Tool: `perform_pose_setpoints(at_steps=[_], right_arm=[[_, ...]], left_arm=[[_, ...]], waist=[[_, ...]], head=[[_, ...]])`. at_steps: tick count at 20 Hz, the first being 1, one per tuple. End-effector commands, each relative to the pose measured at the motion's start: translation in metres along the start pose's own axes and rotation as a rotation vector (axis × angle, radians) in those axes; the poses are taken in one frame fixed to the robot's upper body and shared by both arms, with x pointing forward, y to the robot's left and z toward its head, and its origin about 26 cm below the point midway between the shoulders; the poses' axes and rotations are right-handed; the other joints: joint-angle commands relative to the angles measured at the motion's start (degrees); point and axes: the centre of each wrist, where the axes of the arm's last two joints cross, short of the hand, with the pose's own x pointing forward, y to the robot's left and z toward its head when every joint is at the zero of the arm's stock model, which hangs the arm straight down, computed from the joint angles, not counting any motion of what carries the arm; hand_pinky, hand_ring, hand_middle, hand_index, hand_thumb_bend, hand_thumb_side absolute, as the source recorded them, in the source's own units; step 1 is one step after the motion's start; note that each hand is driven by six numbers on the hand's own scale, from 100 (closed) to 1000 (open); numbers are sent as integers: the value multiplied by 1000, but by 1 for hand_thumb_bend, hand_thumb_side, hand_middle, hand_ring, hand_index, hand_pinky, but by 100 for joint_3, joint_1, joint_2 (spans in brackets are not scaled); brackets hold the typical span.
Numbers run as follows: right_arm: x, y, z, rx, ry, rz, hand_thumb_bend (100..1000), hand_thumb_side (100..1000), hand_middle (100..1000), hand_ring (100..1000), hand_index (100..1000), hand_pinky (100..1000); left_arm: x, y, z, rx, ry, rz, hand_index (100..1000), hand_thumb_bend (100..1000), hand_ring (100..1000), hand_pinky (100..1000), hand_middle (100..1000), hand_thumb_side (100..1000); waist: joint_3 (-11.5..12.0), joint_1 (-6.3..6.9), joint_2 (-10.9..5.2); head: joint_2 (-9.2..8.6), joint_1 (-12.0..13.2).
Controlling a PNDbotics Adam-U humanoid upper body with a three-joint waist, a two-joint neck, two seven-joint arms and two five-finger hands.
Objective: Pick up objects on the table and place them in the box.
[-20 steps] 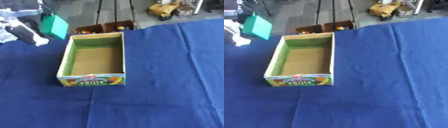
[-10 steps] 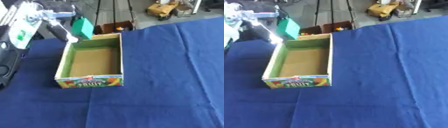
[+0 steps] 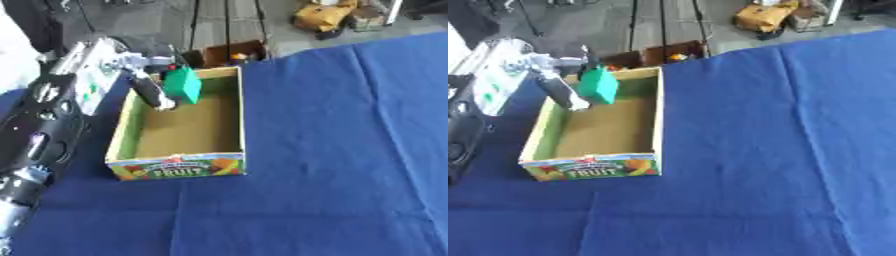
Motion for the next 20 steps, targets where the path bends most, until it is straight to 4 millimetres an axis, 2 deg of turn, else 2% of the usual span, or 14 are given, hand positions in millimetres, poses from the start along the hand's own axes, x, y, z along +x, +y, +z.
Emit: perform_pose_setpoints(at_steps=[1,6,9,12,13,15,17,18,19,20], right_arm=[[5,0,-10,-2,-39,-16,100,773,491,673,687,670],[5,0,-11,-5,-39,-18,100,769,489,674,688,671],[5,0,-11,-6,-38,-17,100,769,489,674,688,672],[5,-1,-10,-6,-36,-16,100,767,488,674,688,673],[5,-1,-10,-6,-35,-16,100,765,488,674,688,673],[5,-1,-10,-5,-33,-16,100,766,488,674,688,673],[5,-1,-10,-5,-33,-16,100,767,488,674,688,673],[5,-1,-10,-5,-33,-16,100,768,487,674,688,673],[5,-1,-10,-5,-33,-16,100,768,488,674,688,673],[5,-1,-10,-5,-33,-16,100,768,488,674,688,673]], left_arm=[[-2,6,-1,-9,38,-63,709,100,607,436,649,375],[-1,-2,-10,-48,68,-97,716,100,620,454,662,381],[-1,-10,-15,-107,81,-107,768,100,667,511,705,417],[-1,-12,-17,-146,75,-112,918,100,753,601,796,633],[0,-12,-17,-149,68,-116,956,100,799,658,836,718],[1,-11,-16,-148,56,-123,995,100,864,736,888,779],[2,-13,-17,-157,42,-126,1000,100,948,854,960,841],[2,-13,-17,-161,35,-127,1000,116,990,921,994,874],[2,-13,-16,-164,29,-129,1000,179,1000,975,1000,894],[2,-13,-16,-168,26,-131,1000,194,1000,985,1000,899]], waist=[[-26,-31,-88],[-82,-13,-45],[-104,-8,-35],[-103,-7,-35],[-97,-7,-37],[-91,-8,-38],[-89,-13,-38],[-88,-15,-37],[-87,-19,-37],[-87,-21,-37]], head=[[-97,57],[-150,85],[-180,94],[-175,91],[-169,87],[-165,79],[-160,77],[-160,75],[-161,74],[-163,74]])
